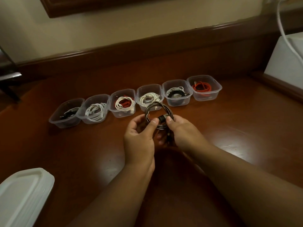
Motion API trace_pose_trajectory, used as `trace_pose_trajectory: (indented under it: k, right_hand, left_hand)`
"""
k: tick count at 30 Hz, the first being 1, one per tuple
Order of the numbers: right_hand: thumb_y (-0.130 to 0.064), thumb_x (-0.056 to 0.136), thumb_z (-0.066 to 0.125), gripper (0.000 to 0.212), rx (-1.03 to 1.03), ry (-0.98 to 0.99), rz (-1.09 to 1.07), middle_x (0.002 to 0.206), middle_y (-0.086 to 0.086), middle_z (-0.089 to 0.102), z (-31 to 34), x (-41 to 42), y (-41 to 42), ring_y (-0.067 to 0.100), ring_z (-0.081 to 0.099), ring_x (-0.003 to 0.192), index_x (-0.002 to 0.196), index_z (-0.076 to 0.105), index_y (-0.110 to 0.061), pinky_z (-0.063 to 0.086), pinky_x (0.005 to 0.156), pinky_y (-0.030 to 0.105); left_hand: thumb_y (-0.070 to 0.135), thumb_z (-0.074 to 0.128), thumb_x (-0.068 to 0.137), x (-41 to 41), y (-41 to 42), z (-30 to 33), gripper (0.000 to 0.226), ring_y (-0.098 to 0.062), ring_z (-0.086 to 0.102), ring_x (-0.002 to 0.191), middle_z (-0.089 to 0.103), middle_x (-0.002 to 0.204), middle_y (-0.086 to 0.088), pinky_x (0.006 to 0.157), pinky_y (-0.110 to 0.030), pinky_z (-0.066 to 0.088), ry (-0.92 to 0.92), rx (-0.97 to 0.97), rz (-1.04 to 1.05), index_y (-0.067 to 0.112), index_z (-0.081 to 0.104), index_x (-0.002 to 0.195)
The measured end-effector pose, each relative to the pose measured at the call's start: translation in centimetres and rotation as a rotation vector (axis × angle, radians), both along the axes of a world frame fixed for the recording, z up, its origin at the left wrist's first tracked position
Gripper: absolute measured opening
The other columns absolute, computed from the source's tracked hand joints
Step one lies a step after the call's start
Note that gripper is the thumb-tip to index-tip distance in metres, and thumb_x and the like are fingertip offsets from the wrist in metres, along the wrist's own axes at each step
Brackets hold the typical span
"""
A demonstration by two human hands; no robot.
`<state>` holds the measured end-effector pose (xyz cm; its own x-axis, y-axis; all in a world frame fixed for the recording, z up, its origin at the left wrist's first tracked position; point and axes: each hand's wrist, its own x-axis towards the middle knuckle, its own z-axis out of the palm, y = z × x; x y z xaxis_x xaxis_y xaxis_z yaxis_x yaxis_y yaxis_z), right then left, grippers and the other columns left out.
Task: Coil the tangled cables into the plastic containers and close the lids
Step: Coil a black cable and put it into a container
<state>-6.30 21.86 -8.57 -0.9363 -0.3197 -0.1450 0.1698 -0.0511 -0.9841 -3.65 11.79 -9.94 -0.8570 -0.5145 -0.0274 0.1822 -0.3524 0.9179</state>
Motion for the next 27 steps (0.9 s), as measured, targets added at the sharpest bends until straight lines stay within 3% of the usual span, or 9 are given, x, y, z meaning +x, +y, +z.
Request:
trace_pose_trajectory:
  k: [6, 9, 13, 17, 23, 25, 27]
  right_hand:
    - [-0.026, 0.106, 0.039, 0.016, 0.021, 0.079, -0.037, 0.093, 0.004, 0.068, -0.3, 0.3, -0.1, 0.018, 0.062, 0.059, 0.105, 0.056, -0.026, 0.055, 0.073, 0.045]
    - [-0.023, 0.106, 0.042, 0.016, -0.046, 0.018, -0.043, 0.094, 0.002, 0.067, -0.2, 0.3, -0.1, 0.015, 0.060, 0.057, 0.104, 0.057, -0.024, 0.053, 0.063, 0.038]
    - [-0.017, 0.104, 0.045, 0.015, -0.130, -0.040, -0.007, 0.087, 0.004, 0.066, 0.0, -0.2, 0.4, 0.014, 0.058, 0.056, 0.096, 0.058, -0.017, 0.049, 0.055, 0.030]
    - [-0.021, 0.103, 0.047, 0.015, -0.111, -0.079, 0.047, 0.087, 0.005, 0.067, -0.1, -0.3, 0.5, 0.014, 0.059, 0.058, 0.101, 0.060, -0.013, 0.050, 0.060, 0.032]
    - [-0.025, 0.106, 0.040, 0.025, -0.136, -0.105, 0.025, 0.091, 0.007, 0.069, -0.2, -0.1, 0.3, 0.013, 0.058, 0.055, 0.105, 0.061, -0.011, 0.048, 0.055, 0.027]
    - [-0.027, 0.106, 0.038, 0.026, -0.066, -0.062, 0.002, 0.092, 0.007, 0.070, -0.3, 0.2, 0.1, 0.014, 0.060, 0.057, 0.103, 0.060, -0.013, 0.050, 0.058, 0.029]
    - [-0.037, 0.106, 0.036, 0.032, 0.007, -0.005, -0.005, 0.089, 0.008, 0.070, -0.3, 0.3, 0.1, 0.015, 0.062, 0.061, 0.103, 0.060, -0.016, 0.051, 0.063, 0.031]
  left_hand:
    - [-0.005, 0.070, 0.084, 0.0, 0.2, -0.2, 0.027, -0.009, 0.070, 0.082, 0.073, 0.077, 0.009, 0.069, -0.022, 0.055, 0.044, -0.053, 0.042, 0.018, 0.064, 0.098]
    - [-0.006, 0.067, 0.085, -0.2, 0.1, -0.2, 0.028, -0.007, 0.070, 0.082, 0.073, 0.077, 0.010, 0.074, -0.026, 0.055, 0.027, -0.025, 0.049, 0.018, 0.063, 0.099]
    - [-0.002, 0.060, 0.091, -0.6, -0.1, -0.1, 0.028, -0.030, 0.068, 0.106, 0.074, 0.100, -0.006, 0.095, -0.048, 0.051, -0.033, 0.083, -0.014, 0.012, 0.063, 0.115]
    - [0.003, 0.050, 0.098, -0.7, -0.6, 0.0, 0.026, -0.029, 0.070, 0.103, 0.076, 0.098, -0.007, 0.070, -0.041, 0.055, -0.076, 0.080, -0.082, 0.019, 0.063, 0.116]
    - [0.013, 0.049, 0.102, -0.9, -0.8, -0.3, 0.028, -0.028, 0.071, 0.100, 0.076, 0.095, -0.002, 0.088, -0.051, 0.053, -0.077, -0.146, -0.093, 0.023, 0.053, 0.128]
    - [0.017, 0.047, 0.103, -1.0, -0.9, -0.5, 0.026, -0.020, 0.071, 0.093, 0.075, 0.093, 0.005, 0.079, -0.041, 0.059, -0.079, -0.286, -0.064, 0.034, 0.055, 0.121]
    - [0.020, 0.043, 0.105, -0.9, -1.0, -0.5, 0.028, -0.008, 0.069, 0.080, 0.071, 0.091, 0.007, 0.062, -0.025, 0.055, -0.080, -0.432, -0.036, 0.039, 0.052, 0.123]
